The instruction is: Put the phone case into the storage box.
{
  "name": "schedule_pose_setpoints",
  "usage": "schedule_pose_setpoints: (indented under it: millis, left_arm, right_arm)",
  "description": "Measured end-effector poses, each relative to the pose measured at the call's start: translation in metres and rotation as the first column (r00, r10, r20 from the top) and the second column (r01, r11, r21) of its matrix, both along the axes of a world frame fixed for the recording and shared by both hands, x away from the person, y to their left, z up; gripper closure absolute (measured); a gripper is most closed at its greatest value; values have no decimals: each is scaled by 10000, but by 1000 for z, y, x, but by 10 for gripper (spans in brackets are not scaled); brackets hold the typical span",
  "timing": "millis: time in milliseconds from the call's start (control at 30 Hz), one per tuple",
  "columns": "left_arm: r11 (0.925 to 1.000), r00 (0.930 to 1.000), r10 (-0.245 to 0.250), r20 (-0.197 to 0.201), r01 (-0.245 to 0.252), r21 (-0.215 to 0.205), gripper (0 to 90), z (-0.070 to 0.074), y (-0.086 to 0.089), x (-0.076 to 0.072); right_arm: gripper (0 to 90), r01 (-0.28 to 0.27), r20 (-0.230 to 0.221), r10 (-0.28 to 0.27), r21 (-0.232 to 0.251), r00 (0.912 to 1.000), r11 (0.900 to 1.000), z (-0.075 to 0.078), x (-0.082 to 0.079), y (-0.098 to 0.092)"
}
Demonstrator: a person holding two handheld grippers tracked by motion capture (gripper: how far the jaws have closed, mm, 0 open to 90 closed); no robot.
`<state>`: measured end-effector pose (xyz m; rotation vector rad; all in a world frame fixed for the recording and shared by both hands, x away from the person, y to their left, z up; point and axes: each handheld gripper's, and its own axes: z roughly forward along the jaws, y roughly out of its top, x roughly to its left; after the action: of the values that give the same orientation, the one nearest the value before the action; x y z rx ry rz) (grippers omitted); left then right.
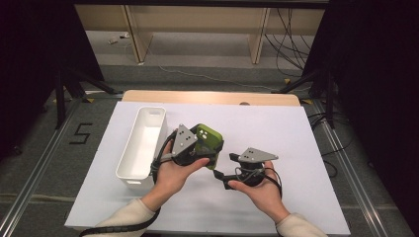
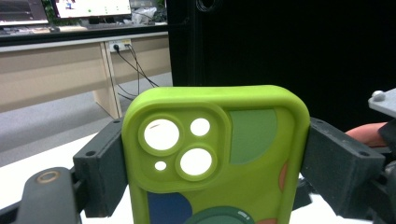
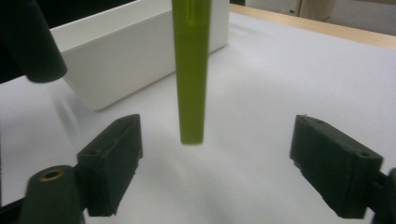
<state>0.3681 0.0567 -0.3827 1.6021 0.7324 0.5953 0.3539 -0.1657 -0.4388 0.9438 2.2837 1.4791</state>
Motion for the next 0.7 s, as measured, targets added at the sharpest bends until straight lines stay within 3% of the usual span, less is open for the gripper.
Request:
schedule_pose_setpoints:
  millis: [300, 700]
  left_arm:
    - [9986, 9986, 486, 220, -481, -216, 164, 13, 23, 6]
    - [9951, 9947, 953, 384, -942, -311, 165, 24, 48, 10]
  right_arm:
    - [149, 79, 447, -88, 206, 9990, 9998, 4, -6, -31]
    - [150, 335, 706, -354, 277, 9969, 9991, 6, -14, -54]
